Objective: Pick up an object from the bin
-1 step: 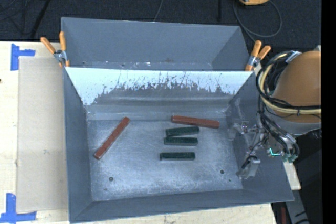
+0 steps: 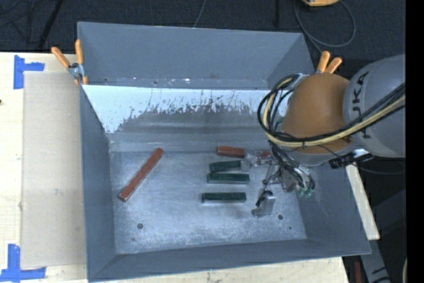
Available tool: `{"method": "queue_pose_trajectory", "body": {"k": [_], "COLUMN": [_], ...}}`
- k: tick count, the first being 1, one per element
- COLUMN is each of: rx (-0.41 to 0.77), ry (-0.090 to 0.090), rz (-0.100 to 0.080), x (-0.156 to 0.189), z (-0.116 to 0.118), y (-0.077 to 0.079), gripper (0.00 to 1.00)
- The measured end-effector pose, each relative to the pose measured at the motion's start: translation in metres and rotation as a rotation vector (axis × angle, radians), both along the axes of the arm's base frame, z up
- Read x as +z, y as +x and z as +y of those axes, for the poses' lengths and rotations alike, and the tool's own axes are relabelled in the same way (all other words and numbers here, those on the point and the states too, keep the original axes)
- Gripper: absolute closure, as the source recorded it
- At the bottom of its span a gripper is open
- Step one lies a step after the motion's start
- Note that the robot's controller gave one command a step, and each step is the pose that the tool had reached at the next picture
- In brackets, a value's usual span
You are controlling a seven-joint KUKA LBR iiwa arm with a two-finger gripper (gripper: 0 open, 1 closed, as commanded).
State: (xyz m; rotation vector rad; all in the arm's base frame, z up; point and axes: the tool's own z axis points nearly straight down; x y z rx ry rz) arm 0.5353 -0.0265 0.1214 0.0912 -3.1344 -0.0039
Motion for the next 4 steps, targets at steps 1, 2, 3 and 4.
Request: {"method": "queue_pose_trajectory", "body": {"k": [1, 2, 3, 4], "rx": [0.077, 0.078, 0.637, 0.784], "ry": [-0.001, -0.002, 0.000, -0.002], "rz": [-0.003, -0.005, -0.012, -0.014], "x": [-0.054, -0.052, 0.068, 0.164], "z": [0.037, 0.036, 0.067, 0.059], "y": [-0.020, -0.019, 0.004, -0.007], "gripper": [0.00, 1.00, 1.00, 1.00]}}
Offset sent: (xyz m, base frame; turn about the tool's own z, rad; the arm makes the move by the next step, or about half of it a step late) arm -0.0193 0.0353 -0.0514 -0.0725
